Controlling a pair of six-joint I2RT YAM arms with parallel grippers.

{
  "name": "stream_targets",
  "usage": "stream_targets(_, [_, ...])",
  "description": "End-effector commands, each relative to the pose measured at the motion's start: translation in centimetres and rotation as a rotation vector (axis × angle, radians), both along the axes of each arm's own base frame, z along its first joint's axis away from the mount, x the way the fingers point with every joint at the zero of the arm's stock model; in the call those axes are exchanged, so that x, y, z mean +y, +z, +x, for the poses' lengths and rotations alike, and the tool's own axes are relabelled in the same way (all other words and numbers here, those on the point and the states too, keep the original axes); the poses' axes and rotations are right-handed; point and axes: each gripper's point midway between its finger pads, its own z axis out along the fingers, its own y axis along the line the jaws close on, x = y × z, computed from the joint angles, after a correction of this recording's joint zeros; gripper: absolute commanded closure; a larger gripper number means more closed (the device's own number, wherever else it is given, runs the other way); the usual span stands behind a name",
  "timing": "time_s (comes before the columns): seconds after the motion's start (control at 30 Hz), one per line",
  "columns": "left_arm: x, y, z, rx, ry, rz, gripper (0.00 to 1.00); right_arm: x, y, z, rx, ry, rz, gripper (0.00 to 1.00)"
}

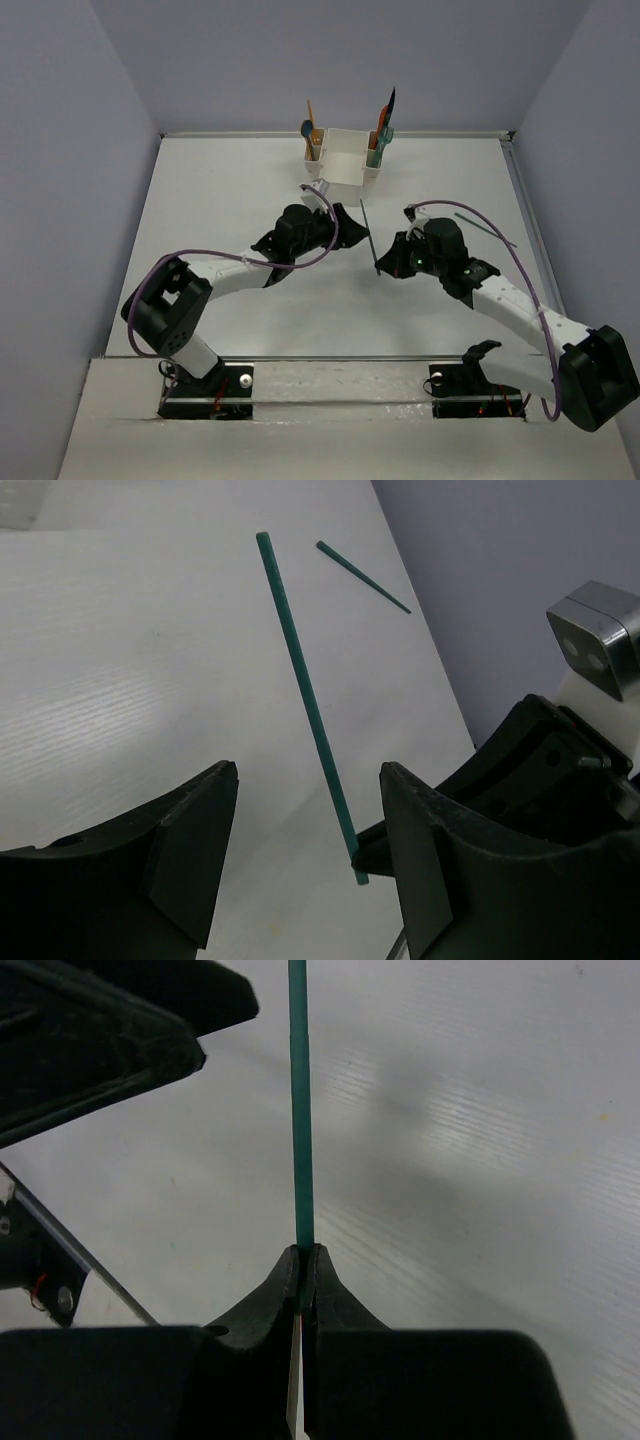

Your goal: Sort the eating utensils into containers

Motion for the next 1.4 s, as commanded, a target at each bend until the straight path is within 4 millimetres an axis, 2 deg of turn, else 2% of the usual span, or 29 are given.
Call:
stream_targets(0.0, [-2.2, 4.1, 1.4, -0.081, -0.019, -0.143, 0.43, 1.4, 1.9, -0.6, -0.062, 0.09, 0.073, 1.0])
stream_targets(0.13, [-3.0, 4.2, 2.2, -0.094, -0.004, -0.164, 0.49, 1.6, 2.2, -0.8, -0.083, 0.109, 0.093, 1.0])
stream_targets(0.17, [-3.1, 3.8, 2.4, -0.092, 0.0, -0.15, 0.53, 1.7, 2.3, -0.8, -0.085, 0.111, 0.096, 1.0])
stream_targets(0.27, [-3.3, 3.0, 3.4, -0.088, 0.029, -0.122, 0.56, 1.7, 2.2, -1.1, -0.087, 0.121, 0.106, 1.0])
stream_targets(0.37, [-3.2, 2.9, 3.9, -0.095, 0.046, -0.119, 0.69, 1.8, 2.1, -1.1, -0.084, 0.128, 0.109, 1.0])
stream_targets(0.4, [-3.3, 3.0, 3.9, -0.1, 0.046, -0.122, 0.79, 1.8, 1.9, -1.0, -0.086, 0.122, 0.104, 1.0])
stream_targets(0.5, [-3.3, 3.2, 4.3, -0.109, 0.057, -0.117, 0.98, 2.0, 1.6, -1.1, -0.075, 0.13, 0.109, 1.0])
stream_targets(0.67, [-2.8, 3.9, 4.6, -0.138, 0.079, -0.089, 1.0, 1.7, 1.8, -0.9, -0.081, 0.111, 0.109, 0.98])
stream_targets(0.73, [-2.3, 4.0, 4.9, -0.14, 0.099, -0.047, 1.0, 1.5, 2.1, -0.8, -0.085, 0.088, 0.108, 0.82])
stream_targets(0.77, [-2.0, 4.6, 5.6, -0.173, 0.126, -0.021, 1.0, 1.4, 2.6, -0.8, -0.1, 0.081, 0.113, 0.63])
stream_targets(0.83, [-1.5, 5.8, 6.1, -0.198, 0.153, 0.013, 1.0, 1.0, 3.1, -0.7, -0.116, 0.06, 0.108, 0.5])
stream_targets(0.87, [-1.1, 6.4, 6.5, -0.211, 0.181, 0.026, 1.0, 0.9, 3.5, -0.7, -0.127, 0.054, 0.111, 0.4])
stream_targets(0.9, [0.1, 6.6, 7.4, -0.222, 0.208, 0.058, 1.0, 0.5, 4.2, -0.7, -0.146, 0.038, 0.111, 0.34])
stream_targets(0.93, [0.8, 8.0, 8.4, -0.246, 0.254, 0.056, 1.0, 0.3, 4.6, -0.6, -0.165, 0.029, 0.112, 0.24])
stream_targets(0.97, [1.5, 8.6, 8.9, -0.257, 0.275, 0.061, 1.0, 0.1, 5.6, -0.7, -0.196, 0.017, 0.124, 0.19])
stream_targets(1.0, [2.8, 10.3, 10.0, -0.282, 0.315, 0.059, 1.0, -0.5, 5.2, -0.8, -0.187, -0.003, 0.103, 0.16])
stream_targets(1.1, [6.3, 12.4, 13.0, -0.309, 0.433, 0.086, 1.0, -1.3, 5.7, -0.8, -0.219, -0.045, 0.1, 0.13])
stream_targets(1.13, [7.0, 14.8, 14.0, -0.351, 0.469, 0.083, 1.0, -1.4, 5.8, -0.8, -0.226, -0.053, 0.105, 0.13])
stream_targets(1.2, [8.8, 15.5, 16.1, -0.359, 0.557, 0.119, 1.0, -1.8, 6.0, -0.8, -0.239, -0.078, 0.115, 0.13])
stream_targets(1.23, [10.2, 17.9, 17.5, -0.399, 0.617, 0.113, 1.0, -1.8, 5.9, -0.9, -0.241, -0.081, 0.12, 0.13])
stream_targets(1.3, [11.3, 19.4, 19.2, -0.422, 0.67, 0.131, 1.0, -1.9, 5.8, -1.0, -0.241, -0.084, 0.126, 0.12])
stream_targets(1.33, [11.6, 17.9, 20.7, -0.398, 0.688, 0.18, 1.0, -1.9, 5.8, -1.1, -0.238, -0.088, 0.133, 0.13])
stream_targets(1.37, [12.2, 20.7, 21.9, -0.445, 0.731, 0.176, 1.0, -2.0, 5.8, -1.2, -0.242, -0.091, 0.137, 0.13])
